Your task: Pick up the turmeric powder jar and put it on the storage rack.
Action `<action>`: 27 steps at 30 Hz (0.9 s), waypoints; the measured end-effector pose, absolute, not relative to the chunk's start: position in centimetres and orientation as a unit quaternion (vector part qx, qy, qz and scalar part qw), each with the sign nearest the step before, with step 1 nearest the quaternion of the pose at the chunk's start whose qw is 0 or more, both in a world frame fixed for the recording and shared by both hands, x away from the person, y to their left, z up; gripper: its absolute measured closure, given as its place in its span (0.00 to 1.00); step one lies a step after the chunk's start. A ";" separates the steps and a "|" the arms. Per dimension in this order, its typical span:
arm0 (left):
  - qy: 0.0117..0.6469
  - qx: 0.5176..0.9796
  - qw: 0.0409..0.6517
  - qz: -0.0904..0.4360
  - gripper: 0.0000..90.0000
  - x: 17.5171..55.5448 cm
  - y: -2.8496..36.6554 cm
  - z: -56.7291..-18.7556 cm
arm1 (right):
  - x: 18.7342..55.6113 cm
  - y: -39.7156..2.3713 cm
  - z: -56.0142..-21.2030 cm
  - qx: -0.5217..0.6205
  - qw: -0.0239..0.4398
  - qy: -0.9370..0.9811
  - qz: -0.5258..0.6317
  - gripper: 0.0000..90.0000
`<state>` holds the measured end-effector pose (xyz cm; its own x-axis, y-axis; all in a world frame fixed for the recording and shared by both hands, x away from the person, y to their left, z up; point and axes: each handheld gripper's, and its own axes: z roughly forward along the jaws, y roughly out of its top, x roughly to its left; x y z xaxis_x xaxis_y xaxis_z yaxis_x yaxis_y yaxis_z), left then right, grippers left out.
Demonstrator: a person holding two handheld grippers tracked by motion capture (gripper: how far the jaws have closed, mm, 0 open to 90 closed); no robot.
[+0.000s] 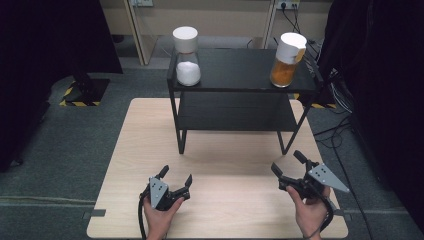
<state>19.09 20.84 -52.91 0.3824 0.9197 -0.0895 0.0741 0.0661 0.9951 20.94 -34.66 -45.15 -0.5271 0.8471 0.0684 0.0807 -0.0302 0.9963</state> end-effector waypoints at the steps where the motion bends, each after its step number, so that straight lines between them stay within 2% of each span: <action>1: 0.426 0.583 0.593 0.357 0.10 19.1 20.8 -52.9 | 20.9 -34.8 -45.7 0.374 0.311 0.624 0.612 0.06; 12: 0.426 0.583 0.592 0.357 0.10 19.1 20.8 -52.9 | 20.1 -35.2 -48.9 0.394 0.304 0.645 0.580 0.06; 27: 0.425 0.584 0.592 0.357 0.09 19.1 20.8 -52.9 | 19.7 -34.5 -50.0 0.399 0.305 0.658 0.561 0.06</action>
